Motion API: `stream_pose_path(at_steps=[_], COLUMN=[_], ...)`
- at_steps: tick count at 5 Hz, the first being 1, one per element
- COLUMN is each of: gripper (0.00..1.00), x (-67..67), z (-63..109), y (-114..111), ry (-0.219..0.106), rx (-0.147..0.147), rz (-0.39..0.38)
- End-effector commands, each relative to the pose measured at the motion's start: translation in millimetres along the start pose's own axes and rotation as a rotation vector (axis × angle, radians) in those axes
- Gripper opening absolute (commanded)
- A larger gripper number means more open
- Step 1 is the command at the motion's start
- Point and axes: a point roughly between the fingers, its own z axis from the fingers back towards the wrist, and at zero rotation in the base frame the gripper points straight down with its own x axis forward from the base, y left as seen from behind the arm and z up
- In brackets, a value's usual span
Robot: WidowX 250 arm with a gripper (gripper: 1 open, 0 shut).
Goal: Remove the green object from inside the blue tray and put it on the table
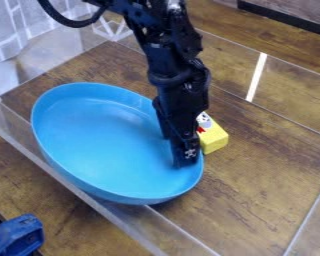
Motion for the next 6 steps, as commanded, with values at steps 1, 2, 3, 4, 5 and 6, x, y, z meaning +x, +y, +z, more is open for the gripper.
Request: stream_pose_path(at_steps=[1, 2, 3, 4, 5, 6], gripper=[1.0, 1.0, 1.0, 1.0, 1.0, 1.0], x=[-5.9, -3.8, -1.3, 0.0, 1.3, 2.5], z=[-14.1, -13.7, -13.4, -14.3, -15.0, -15.9], y=[-27.0, -27.7, -28.0, -27.8, -27.7, -27.5], ry=[0.05, 0.045, 0.039, 0.039, 0.04, 0.04], rx=[-0.038, -0.028, -0.017, -0.019, -0.021, -0.023], rz=[-0.041, -0.043, -0.044, -0.052, -0.059, -0.067])
